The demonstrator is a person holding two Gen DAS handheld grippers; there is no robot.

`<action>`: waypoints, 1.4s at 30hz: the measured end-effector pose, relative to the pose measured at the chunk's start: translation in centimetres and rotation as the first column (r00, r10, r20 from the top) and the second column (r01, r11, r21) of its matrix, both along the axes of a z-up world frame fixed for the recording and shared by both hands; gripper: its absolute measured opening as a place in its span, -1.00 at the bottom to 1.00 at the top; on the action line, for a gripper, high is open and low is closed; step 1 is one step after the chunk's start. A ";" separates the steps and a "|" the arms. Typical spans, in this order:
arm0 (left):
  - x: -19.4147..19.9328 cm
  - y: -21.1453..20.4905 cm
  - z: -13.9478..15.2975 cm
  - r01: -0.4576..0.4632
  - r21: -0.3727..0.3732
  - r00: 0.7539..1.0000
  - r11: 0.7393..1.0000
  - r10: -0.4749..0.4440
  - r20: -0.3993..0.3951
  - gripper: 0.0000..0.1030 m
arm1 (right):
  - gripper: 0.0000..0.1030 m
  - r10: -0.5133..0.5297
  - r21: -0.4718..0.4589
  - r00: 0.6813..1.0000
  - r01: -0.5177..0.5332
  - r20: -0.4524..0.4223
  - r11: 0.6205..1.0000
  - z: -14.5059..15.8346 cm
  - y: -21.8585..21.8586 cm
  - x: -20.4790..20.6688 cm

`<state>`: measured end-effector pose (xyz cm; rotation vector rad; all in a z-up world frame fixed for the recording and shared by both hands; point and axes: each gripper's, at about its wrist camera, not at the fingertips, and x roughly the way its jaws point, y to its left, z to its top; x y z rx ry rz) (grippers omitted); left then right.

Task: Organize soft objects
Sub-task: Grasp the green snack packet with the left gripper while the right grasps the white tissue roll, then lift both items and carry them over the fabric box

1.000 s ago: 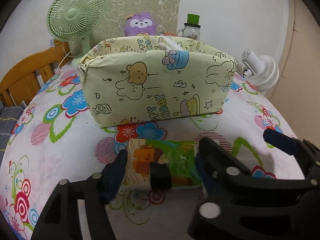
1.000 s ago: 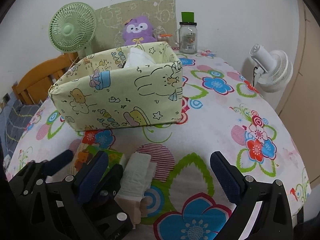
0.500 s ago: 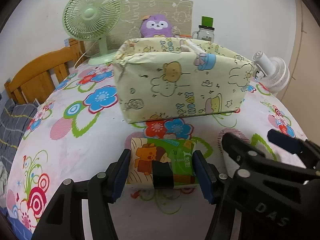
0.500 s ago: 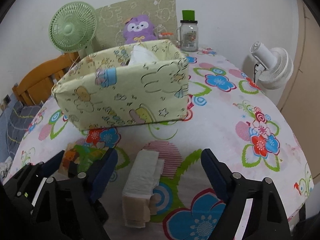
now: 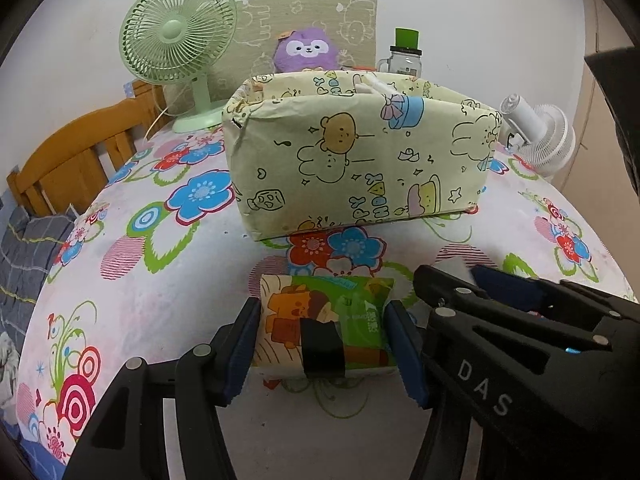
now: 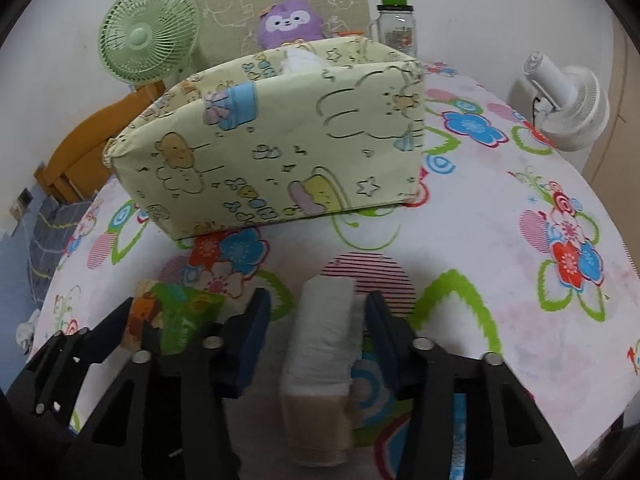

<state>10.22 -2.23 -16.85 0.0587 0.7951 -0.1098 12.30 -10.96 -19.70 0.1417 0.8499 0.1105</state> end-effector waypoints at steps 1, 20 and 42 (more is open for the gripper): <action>0.0 0.0 0.0 0.001 0.000 1.000 1.000 -0.001 0.000 0.26 | -0.26 0.005 0.006 1.000 -0.005 -0.001 1.000 0.0 0.1 0.0; 0.4 -1.0 1.2 0.033 -0.030 0.999 0.999 -0.033 0.004 0.19 | -0.60 -0.001 0.012 1.000 0.001 0.023 1.000 1.5 -0.5 0.0; -4.0 -2.1 11.4 0.025 -0.059 0.977 0.998 -0.012 0.215 0.18 | -0.61 -0.001 -0.015 0.966 0.005 0.259 1.000 12.3 -1.8 -5.7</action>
